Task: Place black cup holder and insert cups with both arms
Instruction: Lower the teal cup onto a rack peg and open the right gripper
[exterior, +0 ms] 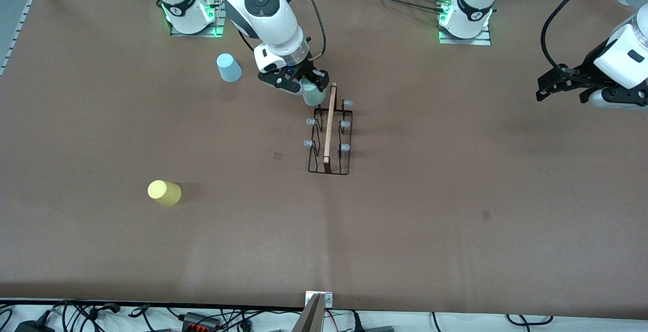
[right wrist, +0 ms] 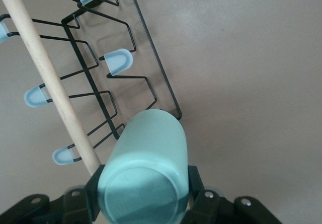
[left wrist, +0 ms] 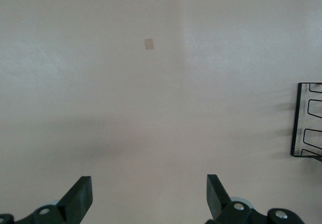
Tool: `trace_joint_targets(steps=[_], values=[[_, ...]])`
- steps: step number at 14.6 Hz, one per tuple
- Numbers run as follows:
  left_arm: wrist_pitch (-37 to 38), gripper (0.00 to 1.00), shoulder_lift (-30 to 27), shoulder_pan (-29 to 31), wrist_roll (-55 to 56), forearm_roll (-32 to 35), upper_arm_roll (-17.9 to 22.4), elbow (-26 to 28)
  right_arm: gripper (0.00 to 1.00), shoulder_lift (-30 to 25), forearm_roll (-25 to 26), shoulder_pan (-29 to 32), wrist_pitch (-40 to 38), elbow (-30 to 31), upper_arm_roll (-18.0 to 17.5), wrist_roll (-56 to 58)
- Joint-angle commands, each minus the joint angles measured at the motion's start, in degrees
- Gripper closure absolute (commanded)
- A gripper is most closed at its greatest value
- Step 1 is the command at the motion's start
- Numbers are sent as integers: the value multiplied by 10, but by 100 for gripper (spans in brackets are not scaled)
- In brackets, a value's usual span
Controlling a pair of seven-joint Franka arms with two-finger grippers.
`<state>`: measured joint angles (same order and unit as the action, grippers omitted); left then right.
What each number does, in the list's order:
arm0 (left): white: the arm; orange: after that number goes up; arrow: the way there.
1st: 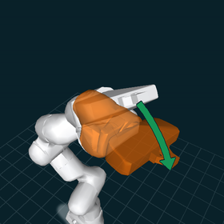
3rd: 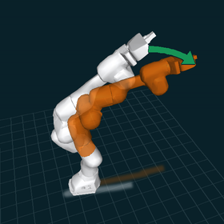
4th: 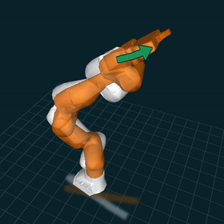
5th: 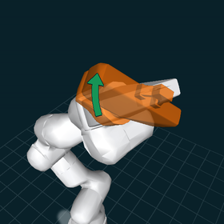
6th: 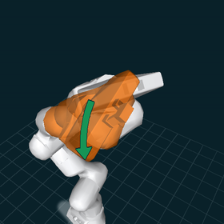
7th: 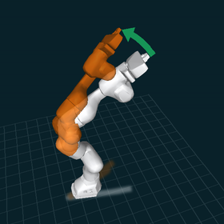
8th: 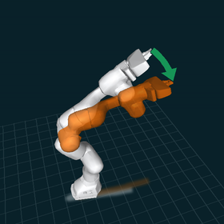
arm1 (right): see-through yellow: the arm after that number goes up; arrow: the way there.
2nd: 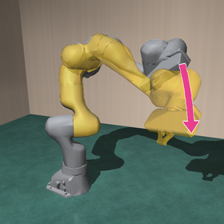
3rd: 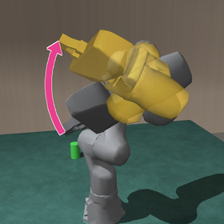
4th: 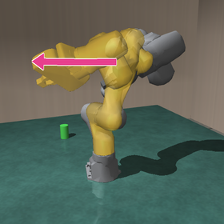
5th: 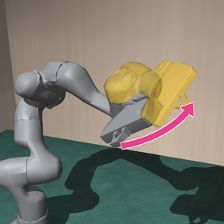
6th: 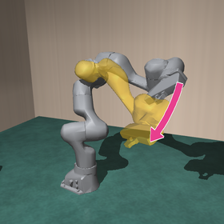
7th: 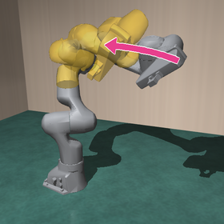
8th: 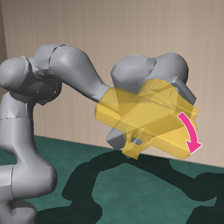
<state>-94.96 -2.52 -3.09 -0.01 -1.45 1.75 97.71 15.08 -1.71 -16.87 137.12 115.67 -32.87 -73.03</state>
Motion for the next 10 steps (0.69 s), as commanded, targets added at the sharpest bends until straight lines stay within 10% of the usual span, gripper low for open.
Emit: trace_joint_targets(steps=[1, 3, 10], values=[[-1, 0, -3, 1, -12, -14, 3, 2, 20, 7, 14, -2, 7, -3, -1, -11], [-1, 0, -3, 1, -12, -14, 3, 3, 0, 5, 17, 0, 7, -3, 1, -9], [-1, 0, -3, 1, -6, -12, 0, 3, 0, -87, 7, 124, -91, -4, 11, 205]])
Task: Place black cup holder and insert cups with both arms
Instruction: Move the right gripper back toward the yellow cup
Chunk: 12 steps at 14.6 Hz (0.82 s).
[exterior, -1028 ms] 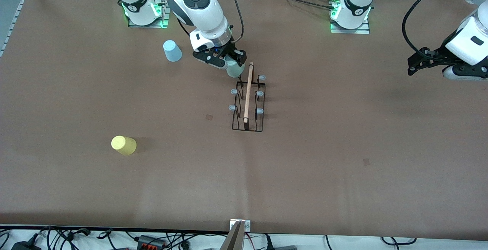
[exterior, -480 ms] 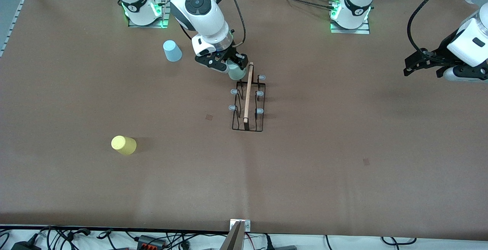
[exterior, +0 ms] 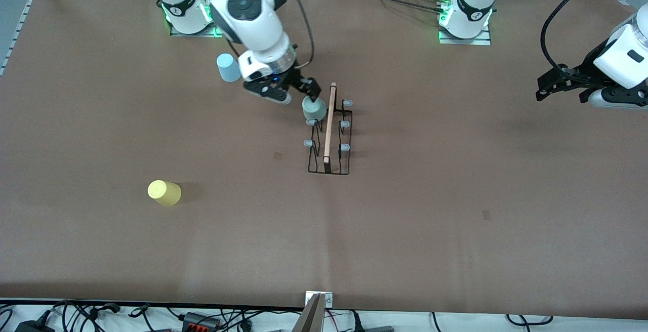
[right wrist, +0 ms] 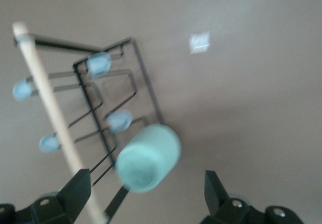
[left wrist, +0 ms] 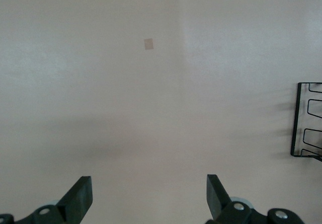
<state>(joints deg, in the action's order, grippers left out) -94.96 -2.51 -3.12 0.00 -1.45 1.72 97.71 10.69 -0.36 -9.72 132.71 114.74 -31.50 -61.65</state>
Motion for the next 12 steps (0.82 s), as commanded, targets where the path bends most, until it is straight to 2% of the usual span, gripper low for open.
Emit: trace_joint_targets(steps=[1, 3, 5, 7, 8, 12], values=[[-1, 0, -3, 2, -6, -13, 1, 3, 0, -48, -6, 91, -62, 6, -3, 155], [-1, 0, -3, 2, -5, -12, 1, 3, 0, -45, -5, 151, -88, 8, 4, 301], [0, 0, -3, 2, -5, -12, 0, 3, 0, -31, -4, 201, -85, 6, 36, 456], [3, 0, -4, 1, -4, -5, -1, 2, 0, -7, 4, 209, -72, 3, 86, 575], [3, 0, -4, 1, -4, -5, -1, 2, 0, 7, 14, 211, -42, 1, 99, 622], [5, 0, -4, 1, -3, -5, -2, 2, 0, 89, 150, 231, 61, -11, 124, 648]])
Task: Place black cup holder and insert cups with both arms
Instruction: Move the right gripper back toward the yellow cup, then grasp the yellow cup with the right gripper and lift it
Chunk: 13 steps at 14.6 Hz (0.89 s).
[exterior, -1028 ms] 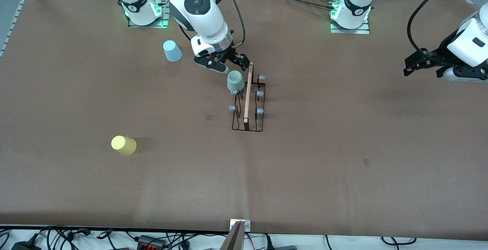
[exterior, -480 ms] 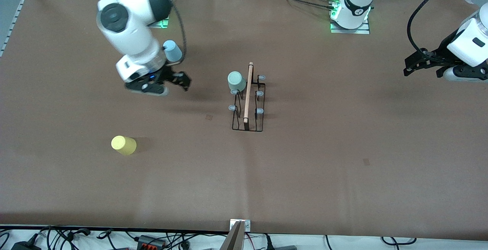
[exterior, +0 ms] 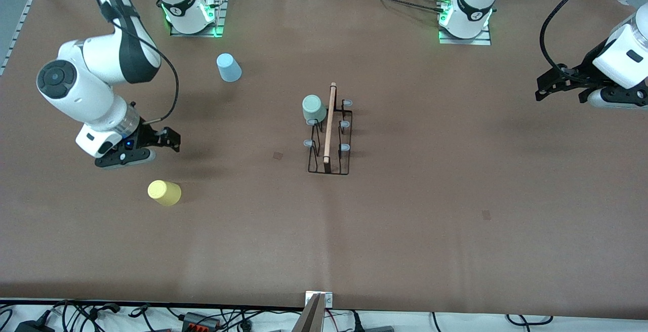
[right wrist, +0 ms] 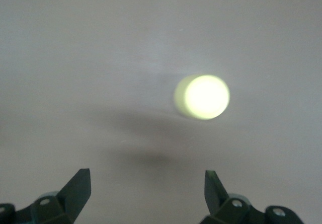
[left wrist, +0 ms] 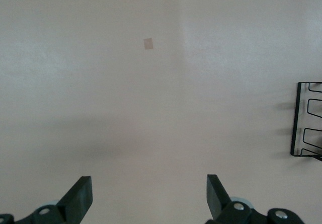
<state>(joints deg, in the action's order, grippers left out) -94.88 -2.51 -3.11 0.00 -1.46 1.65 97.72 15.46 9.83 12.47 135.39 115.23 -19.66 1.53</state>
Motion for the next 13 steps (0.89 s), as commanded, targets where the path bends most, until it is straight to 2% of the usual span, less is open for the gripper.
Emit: trace_joint_targets(steps=[1, 7, 9, 13], values=[[4, 0, -4, 1, -3, -5, -2, 2, 0, 65, 62, 9, 52, -31, 13, 16], [11, 0, -4, 0, -2, -5, -2, 2, 0, 136, 68, 8, 115, -72, 39, 29], [11, 0, -4, 1, -3, -5, -2, 2, 0, 148, 67, 8, 144, -73, 43, 37], [15, 0, -5, 1, -3, -5, -1, 2, 0, 160, 58, 5, 148, -73, 43, 29]])
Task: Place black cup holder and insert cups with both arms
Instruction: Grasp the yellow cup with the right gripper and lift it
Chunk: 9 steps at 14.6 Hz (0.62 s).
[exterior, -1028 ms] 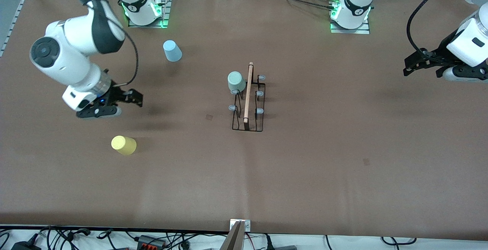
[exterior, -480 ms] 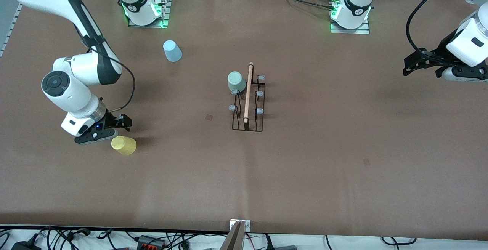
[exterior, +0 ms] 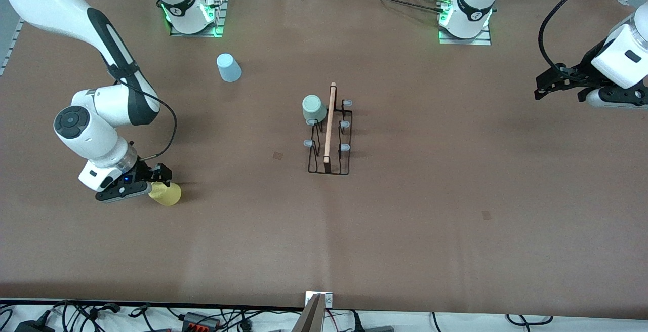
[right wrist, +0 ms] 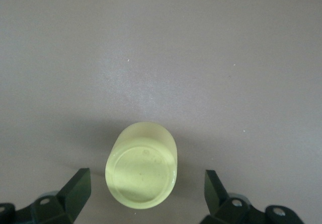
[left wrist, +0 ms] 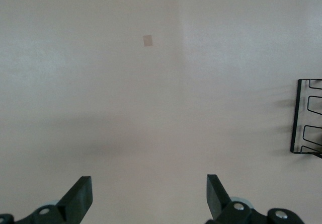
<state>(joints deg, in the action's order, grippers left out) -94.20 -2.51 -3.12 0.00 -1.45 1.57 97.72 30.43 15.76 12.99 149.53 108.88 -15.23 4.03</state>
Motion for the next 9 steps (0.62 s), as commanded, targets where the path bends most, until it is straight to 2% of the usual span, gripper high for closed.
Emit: trace_joint_targets(steps=[1, 8, 9], values=[[8, 0, -4, 1, -3, -5, 0, 2, 0, 14, -1, 0, 7, -9, -2, 4], [9, 0, -5, 1, -3, -5, 0, 2, 0, 33, 1, 0, 32, -9, -2, 12], [9, 0, -4, 1, -3, -5, 0, 2, 8, 33, 2, 0, 32, -10, -2, 12]])
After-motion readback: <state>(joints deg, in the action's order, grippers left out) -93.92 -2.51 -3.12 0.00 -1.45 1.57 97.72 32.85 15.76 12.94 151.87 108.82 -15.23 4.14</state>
